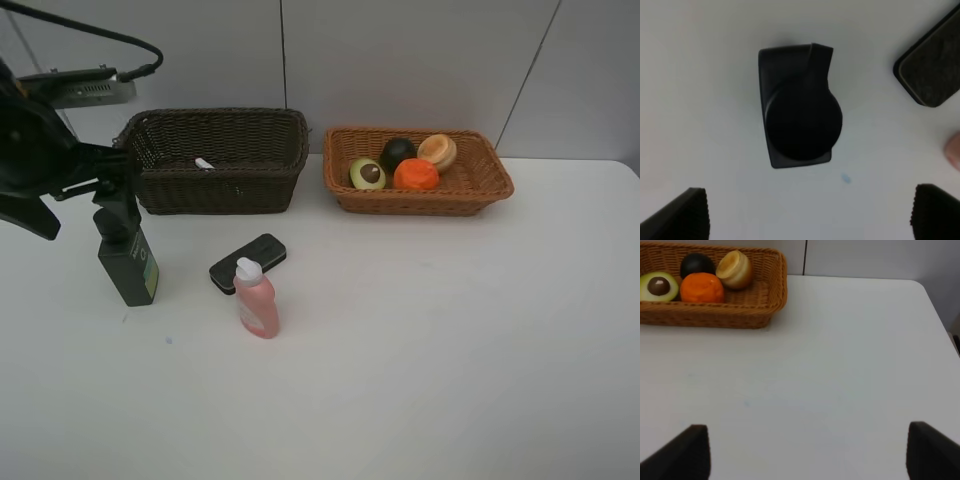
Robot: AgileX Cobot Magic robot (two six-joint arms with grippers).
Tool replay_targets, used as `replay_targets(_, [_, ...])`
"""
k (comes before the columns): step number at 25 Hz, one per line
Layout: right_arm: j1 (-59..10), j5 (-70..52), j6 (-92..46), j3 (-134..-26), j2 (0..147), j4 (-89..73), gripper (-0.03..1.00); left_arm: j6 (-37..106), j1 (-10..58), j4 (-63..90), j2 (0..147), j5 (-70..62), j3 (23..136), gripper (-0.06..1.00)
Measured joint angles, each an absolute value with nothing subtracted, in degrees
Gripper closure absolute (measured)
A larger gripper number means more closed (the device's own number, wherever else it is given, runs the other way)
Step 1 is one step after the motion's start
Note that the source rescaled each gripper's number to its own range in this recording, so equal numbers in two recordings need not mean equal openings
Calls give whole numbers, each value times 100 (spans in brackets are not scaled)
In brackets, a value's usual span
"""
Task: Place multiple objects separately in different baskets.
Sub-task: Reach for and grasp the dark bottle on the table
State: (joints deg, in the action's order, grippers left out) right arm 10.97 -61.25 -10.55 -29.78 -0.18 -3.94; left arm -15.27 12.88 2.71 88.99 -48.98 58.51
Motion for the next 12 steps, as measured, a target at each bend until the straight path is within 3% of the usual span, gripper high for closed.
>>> replay_targets(12, [1097,-6125,-1054,-2978,-18,-394,-2,-1584,1304,214,9974,-4390,5856,-6])
